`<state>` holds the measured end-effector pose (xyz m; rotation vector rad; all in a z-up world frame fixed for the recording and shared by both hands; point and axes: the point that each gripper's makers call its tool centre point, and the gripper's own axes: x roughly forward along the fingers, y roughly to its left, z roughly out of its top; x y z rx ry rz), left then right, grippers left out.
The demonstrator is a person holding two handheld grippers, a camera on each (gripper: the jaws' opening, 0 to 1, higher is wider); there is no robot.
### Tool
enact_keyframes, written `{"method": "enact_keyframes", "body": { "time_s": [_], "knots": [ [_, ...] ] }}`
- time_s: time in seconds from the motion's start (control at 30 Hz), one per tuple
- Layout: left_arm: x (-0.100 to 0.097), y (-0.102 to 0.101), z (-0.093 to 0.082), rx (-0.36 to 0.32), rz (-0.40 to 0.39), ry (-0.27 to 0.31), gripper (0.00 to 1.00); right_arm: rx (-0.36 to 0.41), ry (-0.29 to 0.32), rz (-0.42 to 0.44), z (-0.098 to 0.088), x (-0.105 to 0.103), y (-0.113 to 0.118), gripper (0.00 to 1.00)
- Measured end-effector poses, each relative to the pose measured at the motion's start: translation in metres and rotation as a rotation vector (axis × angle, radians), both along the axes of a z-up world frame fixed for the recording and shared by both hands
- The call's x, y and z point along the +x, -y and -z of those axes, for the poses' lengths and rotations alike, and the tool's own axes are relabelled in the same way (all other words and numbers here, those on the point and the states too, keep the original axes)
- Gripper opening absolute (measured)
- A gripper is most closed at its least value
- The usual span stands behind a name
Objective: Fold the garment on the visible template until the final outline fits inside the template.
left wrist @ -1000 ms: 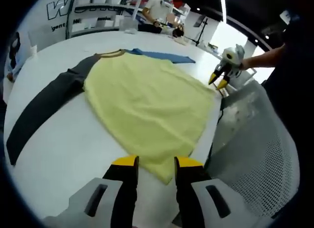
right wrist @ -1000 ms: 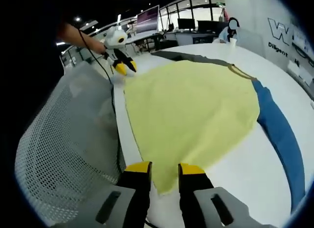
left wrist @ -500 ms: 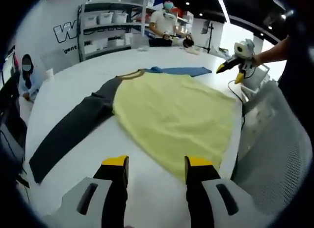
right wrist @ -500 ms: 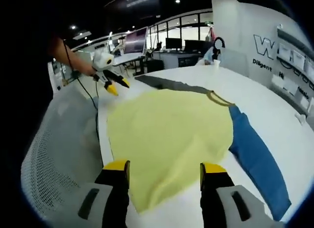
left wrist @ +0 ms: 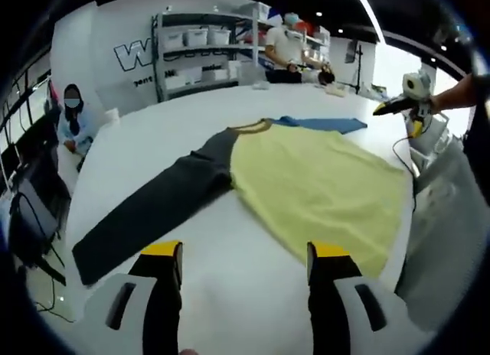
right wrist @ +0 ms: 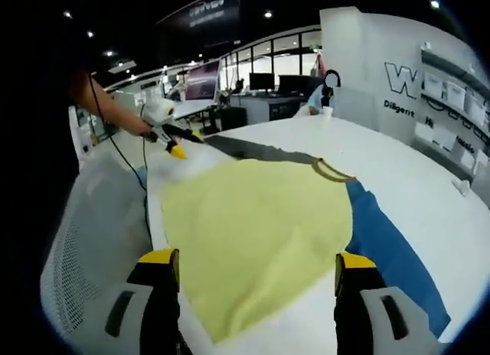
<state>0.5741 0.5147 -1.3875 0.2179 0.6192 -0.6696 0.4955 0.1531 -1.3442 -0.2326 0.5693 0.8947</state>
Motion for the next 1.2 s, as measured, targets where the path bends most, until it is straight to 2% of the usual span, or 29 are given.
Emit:
{"method": "enact_keyframes", "body": {
  "time_s": [0.27, 0.5, 0.87, 1.03, 1.2],
  "knots": [
    [0.025, -0.036, 0.000, 0.011, -0.152, 0.018, 0.64, -0.008, -0.004, 0.006, 0.001, -0.005, 0.004, 0.82],
    [0.043, -0.069, -0.001, -0.005, -0.277, 0.015, 0.63, -0.021, -0.006, 0.009, 0.002, -0.008, 0.008, 0.81],
    [0.051, -0.094, 0.002, 0.010, -0.347, 0.009, 0.63, -0.028, 0.011, 0.021, -0.003, -0.008, 0.010, 0.81],
    [0.058, -0.107, 0.004, 0.003, -0.404, -0.002, 0.60, -0.035, 0.006, 0.023, -0.003, -0.011, 0.012, 0.80],
    [0.063, -0.122, 0.006, 0.023, -0.456, -0.002, 0.58, -0.041, 0.006, 0.026, -0.004, -0.012, 0.014, 0.80]
  ]
}}
